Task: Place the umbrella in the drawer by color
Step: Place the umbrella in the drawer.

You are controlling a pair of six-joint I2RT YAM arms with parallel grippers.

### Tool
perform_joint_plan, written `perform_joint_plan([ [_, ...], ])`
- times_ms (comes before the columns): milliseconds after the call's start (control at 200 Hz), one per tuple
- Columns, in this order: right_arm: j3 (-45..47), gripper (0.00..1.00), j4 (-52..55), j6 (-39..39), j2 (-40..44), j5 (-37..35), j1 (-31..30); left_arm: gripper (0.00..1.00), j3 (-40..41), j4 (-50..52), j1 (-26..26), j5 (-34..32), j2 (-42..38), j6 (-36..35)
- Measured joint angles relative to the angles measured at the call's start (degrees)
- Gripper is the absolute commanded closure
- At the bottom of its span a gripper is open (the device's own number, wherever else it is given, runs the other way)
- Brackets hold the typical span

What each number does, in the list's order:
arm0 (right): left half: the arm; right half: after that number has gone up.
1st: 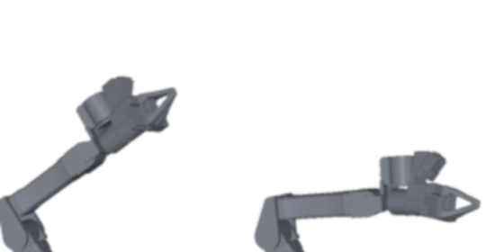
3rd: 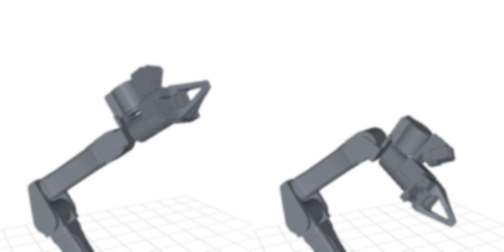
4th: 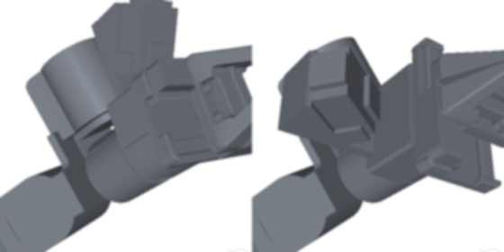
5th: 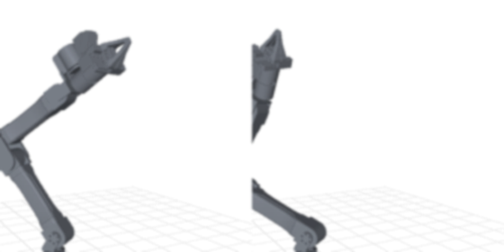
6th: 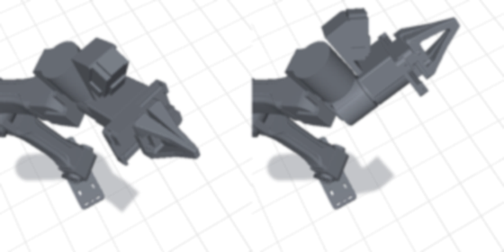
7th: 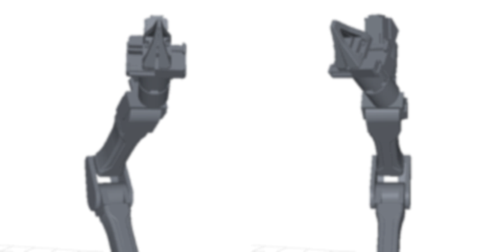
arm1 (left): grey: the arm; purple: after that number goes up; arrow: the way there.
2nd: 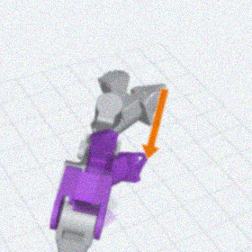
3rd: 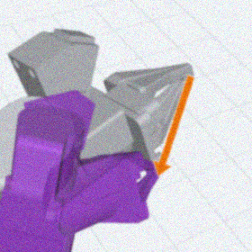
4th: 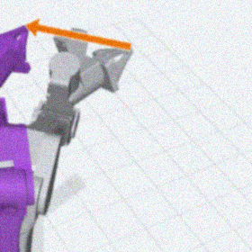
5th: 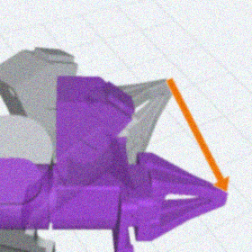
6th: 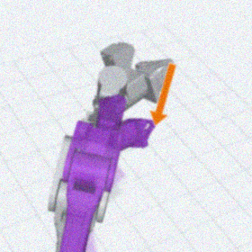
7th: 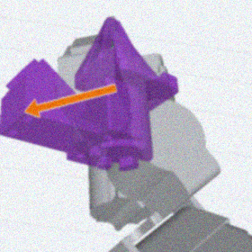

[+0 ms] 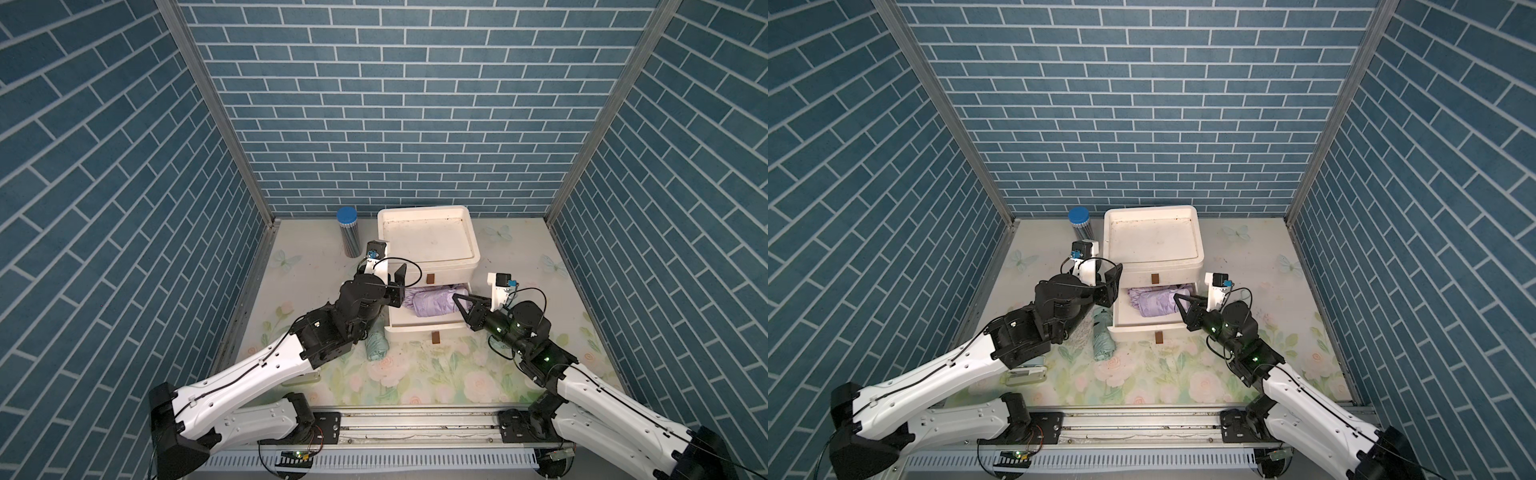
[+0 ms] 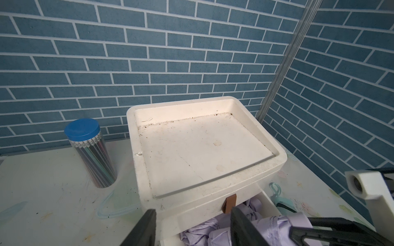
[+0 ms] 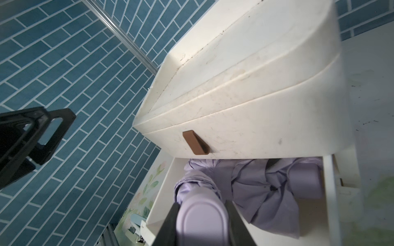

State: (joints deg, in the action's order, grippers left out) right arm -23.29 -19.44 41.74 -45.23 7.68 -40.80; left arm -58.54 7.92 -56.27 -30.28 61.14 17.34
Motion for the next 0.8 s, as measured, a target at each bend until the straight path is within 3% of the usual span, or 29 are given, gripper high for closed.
perform_joint_plan([
  [205,-2.78,1.00,1.57,2.01,-1.11,-0.17,-4.04,0.41,-0.02,0.28,0.79,-2.19,1.14,0.20],
  [650,-17.70,1.00,16.22,4.92,-20.04,-0.98,-3.58,0.40,0.42,1.64,3.41,-2.64,-1.51,2.43],
  [735,-19.04,0.83,17.33,5.03,-21.24,-0.72,-2.97,0.40,0.44,1.64,3.65,-2.43,-1.62,2.62],
  [800,-19.67,0.61,18.21,5.03,-21.68,-0.26,-2.16,0.39,0.50,1.64,3.76,-1.97,-1.62,2.64],
])
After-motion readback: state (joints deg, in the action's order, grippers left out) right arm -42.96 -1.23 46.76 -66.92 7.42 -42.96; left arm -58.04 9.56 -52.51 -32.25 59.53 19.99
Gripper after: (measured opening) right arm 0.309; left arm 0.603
